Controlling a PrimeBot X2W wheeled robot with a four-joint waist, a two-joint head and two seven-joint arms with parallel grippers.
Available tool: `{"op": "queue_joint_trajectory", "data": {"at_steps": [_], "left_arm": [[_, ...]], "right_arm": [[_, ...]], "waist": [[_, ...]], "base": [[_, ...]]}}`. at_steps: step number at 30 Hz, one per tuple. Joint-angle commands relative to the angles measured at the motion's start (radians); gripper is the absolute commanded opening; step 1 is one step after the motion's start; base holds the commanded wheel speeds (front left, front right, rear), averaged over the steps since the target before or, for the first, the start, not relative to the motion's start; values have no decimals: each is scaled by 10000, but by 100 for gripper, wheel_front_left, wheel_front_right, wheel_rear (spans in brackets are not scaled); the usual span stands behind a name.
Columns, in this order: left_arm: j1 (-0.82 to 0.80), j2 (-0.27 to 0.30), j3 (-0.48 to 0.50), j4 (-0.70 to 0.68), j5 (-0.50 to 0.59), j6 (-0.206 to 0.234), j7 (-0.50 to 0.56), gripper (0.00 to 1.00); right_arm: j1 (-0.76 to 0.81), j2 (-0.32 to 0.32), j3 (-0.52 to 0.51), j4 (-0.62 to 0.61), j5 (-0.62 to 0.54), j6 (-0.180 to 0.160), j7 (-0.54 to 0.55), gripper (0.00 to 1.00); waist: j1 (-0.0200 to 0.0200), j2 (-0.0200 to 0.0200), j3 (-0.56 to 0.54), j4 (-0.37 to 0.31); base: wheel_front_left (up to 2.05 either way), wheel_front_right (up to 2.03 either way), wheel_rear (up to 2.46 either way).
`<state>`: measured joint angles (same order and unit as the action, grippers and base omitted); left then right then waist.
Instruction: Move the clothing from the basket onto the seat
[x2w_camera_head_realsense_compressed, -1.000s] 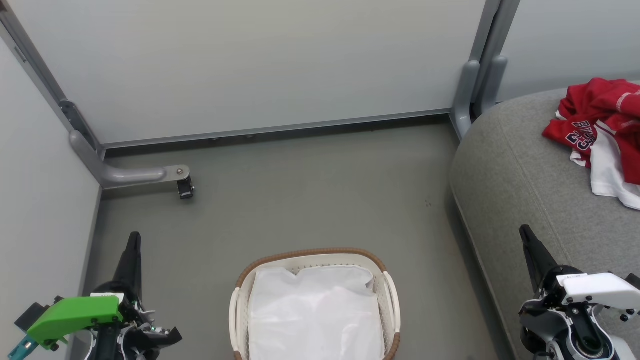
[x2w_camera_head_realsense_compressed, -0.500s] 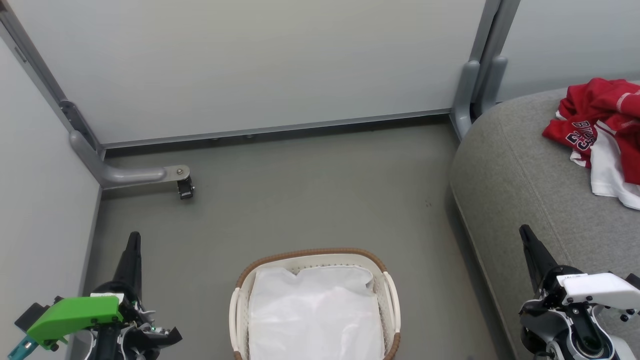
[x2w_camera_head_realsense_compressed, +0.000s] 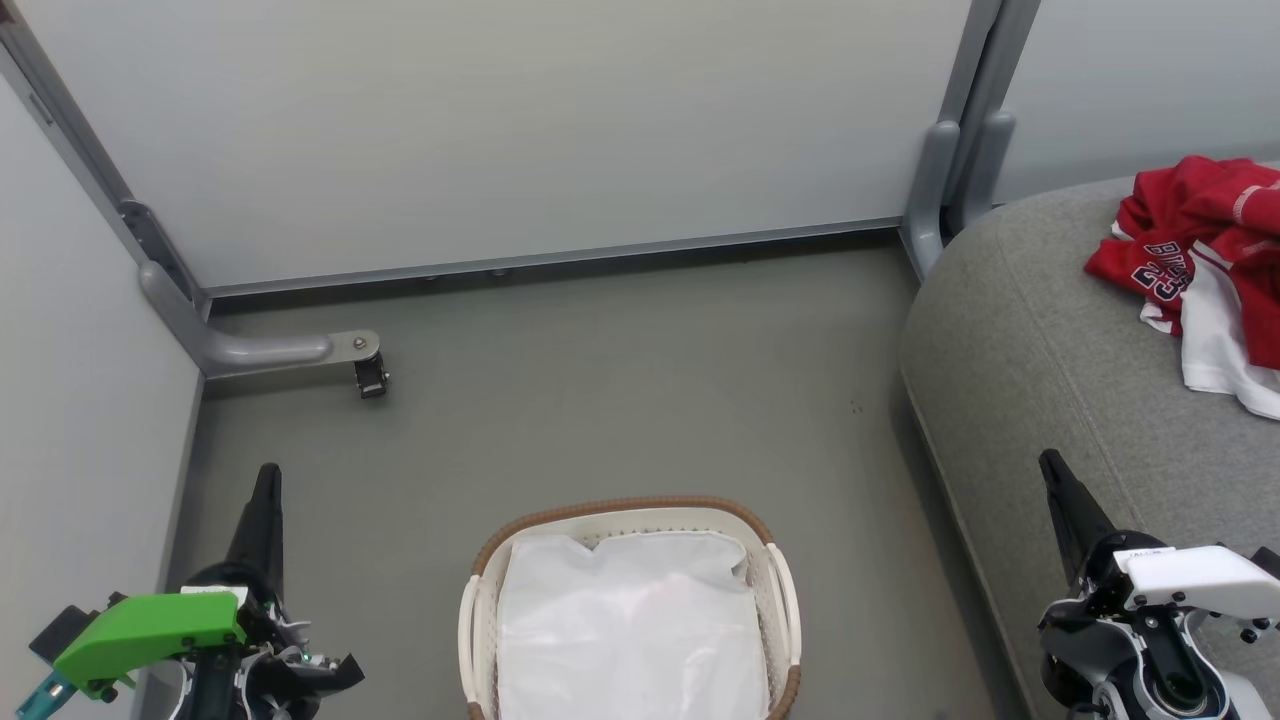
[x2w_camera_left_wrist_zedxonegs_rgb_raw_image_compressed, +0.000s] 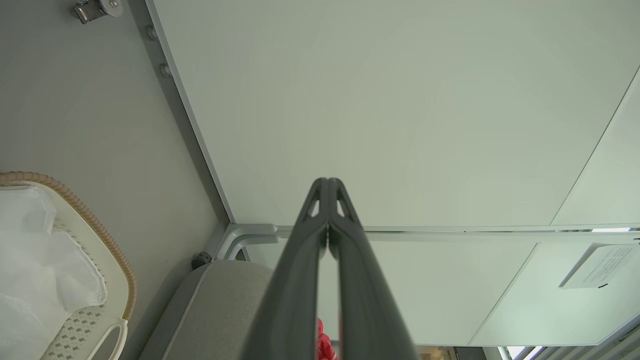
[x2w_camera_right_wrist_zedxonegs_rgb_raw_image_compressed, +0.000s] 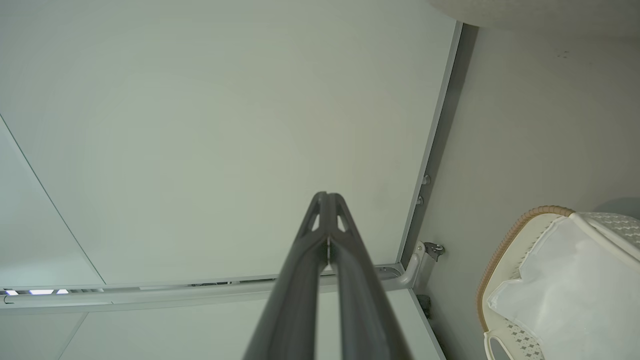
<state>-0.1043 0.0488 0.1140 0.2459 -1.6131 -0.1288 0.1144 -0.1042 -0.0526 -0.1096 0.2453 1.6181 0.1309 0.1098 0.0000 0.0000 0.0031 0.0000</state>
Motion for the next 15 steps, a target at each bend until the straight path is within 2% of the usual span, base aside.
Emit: {"op": "queue_joint_trajectory", "data": {"at_steps": [1,15], "left_arm": [[-102,40,29,-16,6,-51,30,0],[-102,38,30,-16,9,-51,33,0]], "right_arm": [[-78,-23,-27,-23,-37,-3,52,0],[-79,-16,-36,-22,-48,-3,62,0]], "waist": [[0,0,0,0],[0,0,0,0]], "base": [[0,0,0],[0,0,0]]}}
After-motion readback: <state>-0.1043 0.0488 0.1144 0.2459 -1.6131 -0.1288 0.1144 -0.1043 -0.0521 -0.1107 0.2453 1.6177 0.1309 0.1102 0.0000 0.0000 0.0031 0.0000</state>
